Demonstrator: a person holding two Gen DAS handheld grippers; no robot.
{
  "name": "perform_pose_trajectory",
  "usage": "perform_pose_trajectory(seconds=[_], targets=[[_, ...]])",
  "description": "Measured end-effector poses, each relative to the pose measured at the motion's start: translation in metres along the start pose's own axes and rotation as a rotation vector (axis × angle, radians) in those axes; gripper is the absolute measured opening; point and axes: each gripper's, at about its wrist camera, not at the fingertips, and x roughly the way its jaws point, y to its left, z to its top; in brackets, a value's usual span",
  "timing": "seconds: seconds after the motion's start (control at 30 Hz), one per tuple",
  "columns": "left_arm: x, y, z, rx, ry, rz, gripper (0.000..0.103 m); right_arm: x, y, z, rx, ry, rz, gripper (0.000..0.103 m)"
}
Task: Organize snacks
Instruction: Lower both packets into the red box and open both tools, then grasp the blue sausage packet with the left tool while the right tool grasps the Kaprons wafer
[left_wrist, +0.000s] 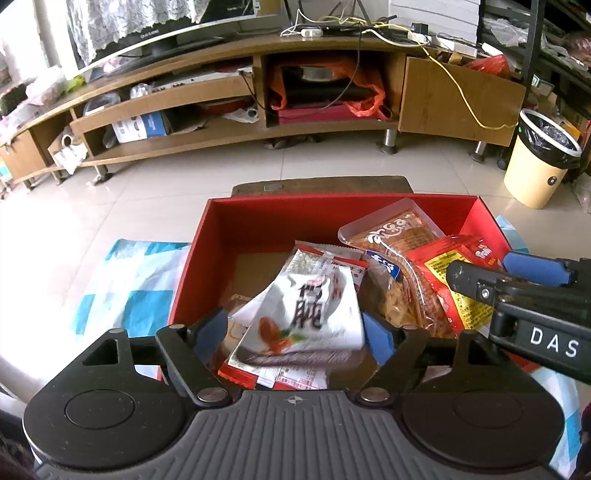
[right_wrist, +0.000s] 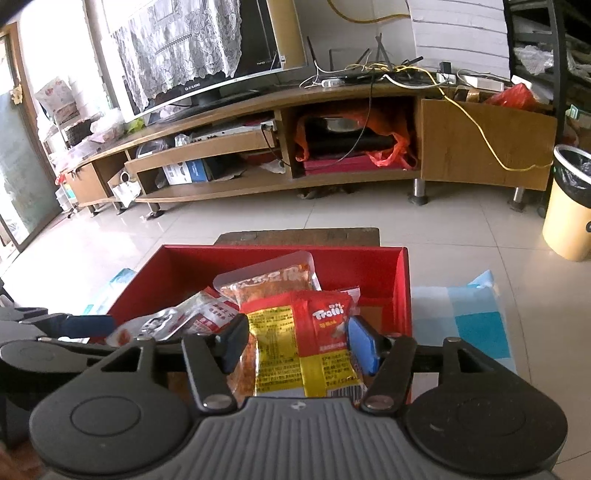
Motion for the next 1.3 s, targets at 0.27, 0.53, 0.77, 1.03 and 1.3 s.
perform_pose_trajectory(seconds=[0.27,0.53,0.77,1.03,1.3], targets=[[-0.013,-0.002,-0.005,0.008,-0.010,-0.008,0.086,-0.011,0.000,-0.001,-0.019,-0.006,-0.006,0.057],[-0.033,-0.009,-0.028,0.028,0.009,-0.028,0.089,-0.036,0.001,-0.011,-0.053,-0.005,-0.002,0.062],[-0.032,-0.016,-0.064,0.060,0.101,-0.059,0.091,-0.065,-0.009,-0.035,-0.074,0.032,0.018,0.062],[0.009,-0.013,-0.068,-0.070,0.231,-0.079,0.091,-0.074,-0.040,-0.056,-0.026,0.091,0.013,0.063],[0.029,-0.027,-0.071,-0.073,0.303,-0.035,0.099,-0.078,-0.056,-0.054,0.019,0.092,0.021,0.063]])
